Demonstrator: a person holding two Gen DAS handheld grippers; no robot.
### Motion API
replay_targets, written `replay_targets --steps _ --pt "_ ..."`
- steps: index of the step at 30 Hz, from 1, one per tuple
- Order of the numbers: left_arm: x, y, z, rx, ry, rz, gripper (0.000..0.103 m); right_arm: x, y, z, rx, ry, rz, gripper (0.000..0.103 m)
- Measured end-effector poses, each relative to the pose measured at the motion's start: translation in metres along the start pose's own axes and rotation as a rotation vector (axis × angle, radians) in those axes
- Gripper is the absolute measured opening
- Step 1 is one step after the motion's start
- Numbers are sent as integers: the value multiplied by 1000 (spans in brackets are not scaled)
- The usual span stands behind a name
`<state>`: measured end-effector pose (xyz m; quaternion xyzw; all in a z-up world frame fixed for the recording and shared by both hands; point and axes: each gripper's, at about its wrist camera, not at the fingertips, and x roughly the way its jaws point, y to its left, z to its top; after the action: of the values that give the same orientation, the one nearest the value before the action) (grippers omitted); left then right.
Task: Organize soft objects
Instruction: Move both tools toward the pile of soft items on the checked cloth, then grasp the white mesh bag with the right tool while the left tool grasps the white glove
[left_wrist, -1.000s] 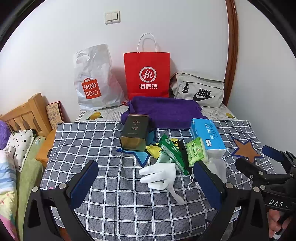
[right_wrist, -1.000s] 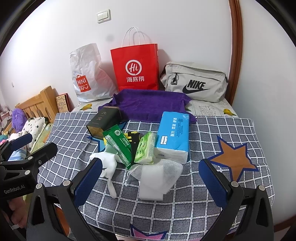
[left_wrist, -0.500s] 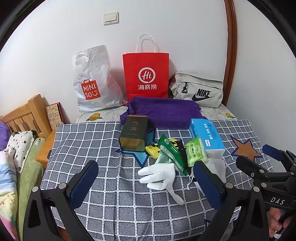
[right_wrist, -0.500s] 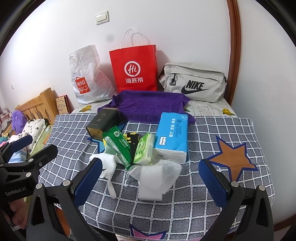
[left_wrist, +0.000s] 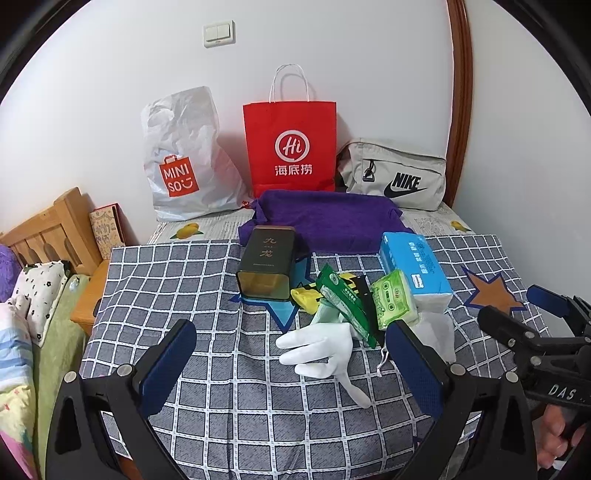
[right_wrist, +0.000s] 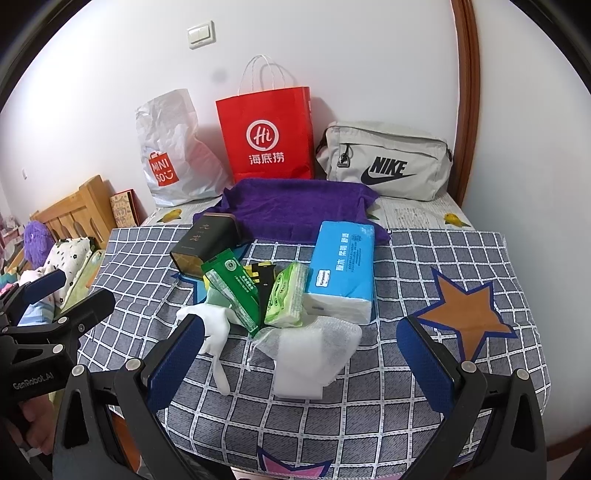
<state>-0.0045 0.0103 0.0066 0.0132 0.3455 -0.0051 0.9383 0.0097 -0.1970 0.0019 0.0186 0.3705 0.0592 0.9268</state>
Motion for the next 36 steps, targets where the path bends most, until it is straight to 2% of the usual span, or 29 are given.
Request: replay_targets --steps 9,14,26,34,35,36 --pt "26 15 -7 -26 40 1 103 18 -11 -4 2 11 10 102" --pt "46 20 -18 -40 88 -19 103 36 -13 -12 -19 54 0 102" --pt "104 22 -42 -67 175 -50 103 92 -26 -43 16 176 76 101" --pt "131 26 -51 -83 208 -82 103 130 -24 -38 -5 219 50 101" --pt "134 27 -51 -89 213 -84 103 136 -23 -37 -11 229 48 99" --pt "137 28 -51 -97 220 -87 103 142 -21 -37 -14 238 51 91"
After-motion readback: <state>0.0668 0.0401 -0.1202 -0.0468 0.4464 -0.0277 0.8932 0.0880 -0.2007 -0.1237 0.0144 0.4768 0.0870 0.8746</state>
